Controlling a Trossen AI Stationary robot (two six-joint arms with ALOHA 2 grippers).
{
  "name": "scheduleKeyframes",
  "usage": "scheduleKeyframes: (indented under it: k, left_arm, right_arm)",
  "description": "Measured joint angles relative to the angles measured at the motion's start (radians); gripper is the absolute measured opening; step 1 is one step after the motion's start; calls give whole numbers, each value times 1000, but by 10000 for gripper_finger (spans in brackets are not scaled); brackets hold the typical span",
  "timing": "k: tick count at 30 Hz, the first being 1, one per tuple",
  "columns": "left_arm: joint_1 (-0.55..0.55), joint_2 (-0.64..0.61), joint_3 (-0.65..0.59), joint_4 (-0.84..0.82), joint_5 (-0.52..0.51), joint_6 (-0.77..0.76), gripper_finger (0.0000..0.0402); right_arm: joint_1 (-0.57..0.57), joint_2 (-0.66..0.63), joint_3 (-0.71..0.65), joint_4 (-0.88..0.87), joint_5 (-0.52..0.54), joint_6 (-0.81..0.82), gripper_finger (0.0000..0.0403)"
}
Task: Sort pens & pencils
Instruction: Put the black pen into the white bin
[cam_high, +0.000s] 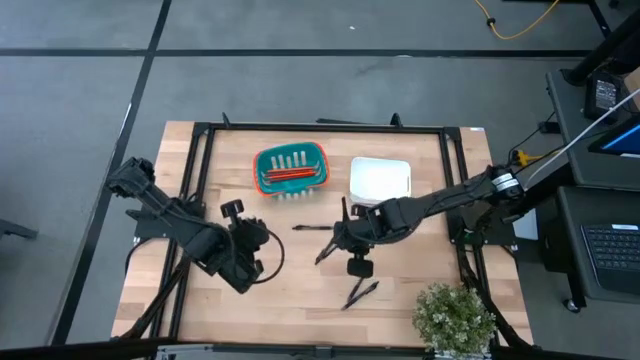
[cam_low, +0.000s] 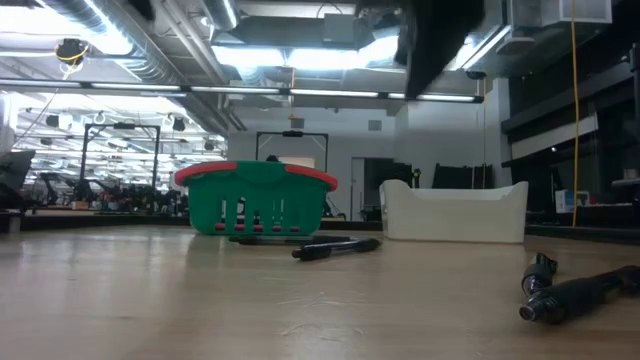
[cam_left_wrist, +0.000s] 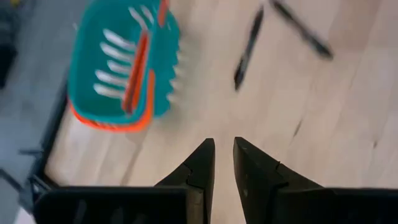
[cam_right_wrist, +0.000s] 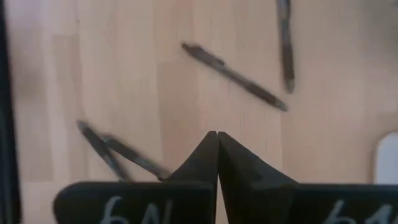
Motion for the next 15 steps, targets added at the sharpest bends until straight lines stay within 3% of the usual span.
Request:
scheduleKeyframes:
  k: [5, 15]
  left_arm:
    - [39, 0, -107, 50, 62, 0, 55]
    - [93, 0, -219, 94, 64, 4, 47]
  right_arm:
    - [-26, 0, -122, 165, -133, -91, 10]
    - [-39, 11, -143, 265, -139, -241, 11]
